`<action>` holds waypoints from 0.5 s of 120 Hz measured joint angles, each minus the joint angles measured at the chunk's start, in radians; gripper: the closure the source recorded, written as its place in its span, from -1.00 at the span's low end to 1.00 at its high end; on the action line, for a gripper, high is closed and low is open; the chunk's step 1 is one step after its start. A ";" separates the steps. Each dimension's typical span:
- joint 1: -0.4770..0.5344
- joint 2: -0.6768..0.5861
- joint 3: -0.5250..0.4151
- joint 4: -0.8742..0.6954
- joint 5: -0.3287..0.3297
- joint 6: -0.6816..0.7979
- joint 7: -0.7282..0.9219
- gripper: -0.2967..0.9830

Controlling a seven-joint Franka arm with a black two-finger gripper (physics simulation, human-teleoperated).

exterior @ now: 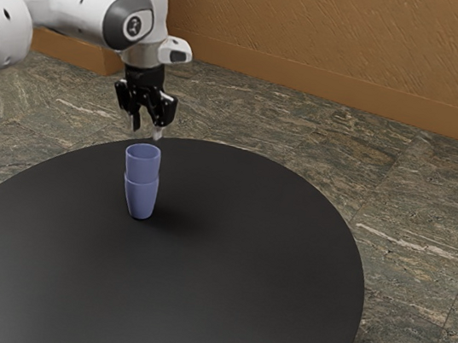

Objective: Place the right cup onto the left cup

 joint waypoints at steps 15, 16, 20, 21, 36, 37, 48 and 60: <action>-0.012 -0.055 -0.007 -0.032 -0.001 -0.009 0.001 -0.06; -0.013 -0.059 -0.008 -0.033 -0.001 -0.010 0.001 -0.07; -0.016 -0.075 -0.011 -0.040 -0.001 -0.016 0.001 -0.09; -0.017 -0.079 -0.012 -0.042 -0.002 -0.017 0.001 -0.10; -0.024 -0.124 -0.035 -0.050 -0.010 -0.044 0.001 -0.26; -0.024 -0.127 -0.037 -0.050 -0.011 -0.046 0.001 -0.27; -0.029 -0.159 -0.045 -0.051 -0.025 -0.073 0.001 -0.37; -0.032 -0.221 -0.062 -0.052 -0.032 -0.122 0.000 -0.43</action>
